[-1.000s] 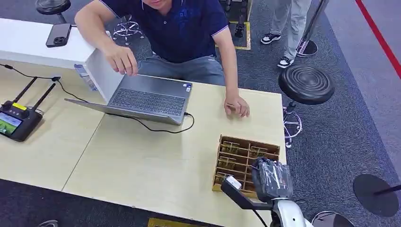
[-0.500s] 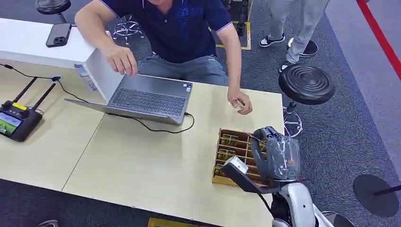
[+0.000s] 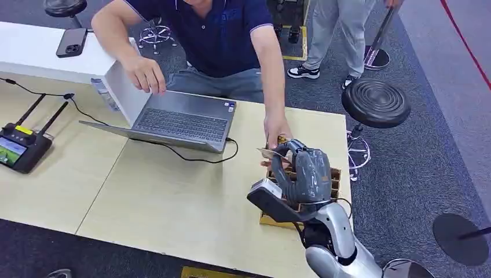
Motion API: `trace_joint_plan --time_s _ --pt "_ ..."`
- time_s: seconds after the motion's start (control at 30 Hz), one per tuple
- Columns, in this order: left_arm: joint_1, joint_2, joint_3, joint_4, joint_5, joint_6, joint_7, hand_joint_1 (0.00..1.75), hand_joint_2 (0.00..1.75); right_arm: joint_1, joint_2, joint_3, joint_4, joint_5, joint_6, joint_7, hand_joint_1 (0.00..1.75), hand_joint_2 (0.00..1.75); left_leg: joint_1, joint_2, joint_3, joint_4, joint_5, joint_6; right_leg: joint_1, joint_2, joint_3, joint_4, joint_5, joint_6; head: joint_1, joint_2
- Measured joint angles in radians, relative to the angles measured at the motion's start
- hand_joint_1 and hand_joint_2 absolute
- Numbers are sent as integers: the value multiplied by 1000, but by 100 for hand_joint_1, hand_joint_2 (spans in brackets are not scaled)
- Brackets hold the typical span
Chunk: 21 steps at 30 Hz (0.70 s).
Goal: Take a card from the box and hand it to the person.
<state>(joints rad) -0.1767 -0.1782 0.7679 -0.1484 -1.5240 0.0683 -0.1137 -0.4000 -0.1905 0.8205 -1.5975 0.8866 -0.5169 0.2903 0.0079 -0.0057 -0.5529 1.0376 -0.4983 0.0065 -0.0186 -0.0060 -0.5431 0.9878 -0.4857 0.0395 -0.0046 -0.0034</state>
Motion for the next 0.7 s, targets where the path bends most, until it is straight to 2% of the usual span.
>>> trace_joint_plan --time_s 0.1,0.13,0.17,0.2,0.23,0.53,0.7 --pt "-1 0 -26 0 0 10 -11 0 175 -23 38 15 64 -2 -26 -15 175 175 0 0 0 0 0 0 0 0 0 0 0 0 0 0" --pt "0 0 -33 0 0 12 -15 0 0 -27 46 19 79 -2 -32 -16 175 175 0 0 0 0 0 0 0 0 0 0 0 0 0 0" --pt "0 0 -41 0 1 12 -19 0 0 -29 54 25 93 -1 -39 -16 61 175 0 0 0 0 0 0 0 0 0 0 0 0 0 0" --pt "1 0 -45 0 2 12 -24 0 0 -30 59 27 103 0 -43 -16 61 175 0 0 0 0 0 0 0 0 0 0 0 0 0 0" --pt "2 0 -47 0 2 11 -25 0 0 -31 63 28 112 3 -46 -15 0 175 0 0 0 0 0 0 0 0 0 0 0 0 0 0" --pt "9 0 -59 0 4 -6 -23 0 0 -33 76 37 164 11 -79 12 0 175 0 0 0 0 0 0 0 0 -1 0 0 0 0 0" --pt "18 0 -59 0 6 3 -28 0 0 -14 64 25 164 -50 -92 23 0 175 0 1 1 0 0 0 0 1 -1 -1 0 0 0 0"
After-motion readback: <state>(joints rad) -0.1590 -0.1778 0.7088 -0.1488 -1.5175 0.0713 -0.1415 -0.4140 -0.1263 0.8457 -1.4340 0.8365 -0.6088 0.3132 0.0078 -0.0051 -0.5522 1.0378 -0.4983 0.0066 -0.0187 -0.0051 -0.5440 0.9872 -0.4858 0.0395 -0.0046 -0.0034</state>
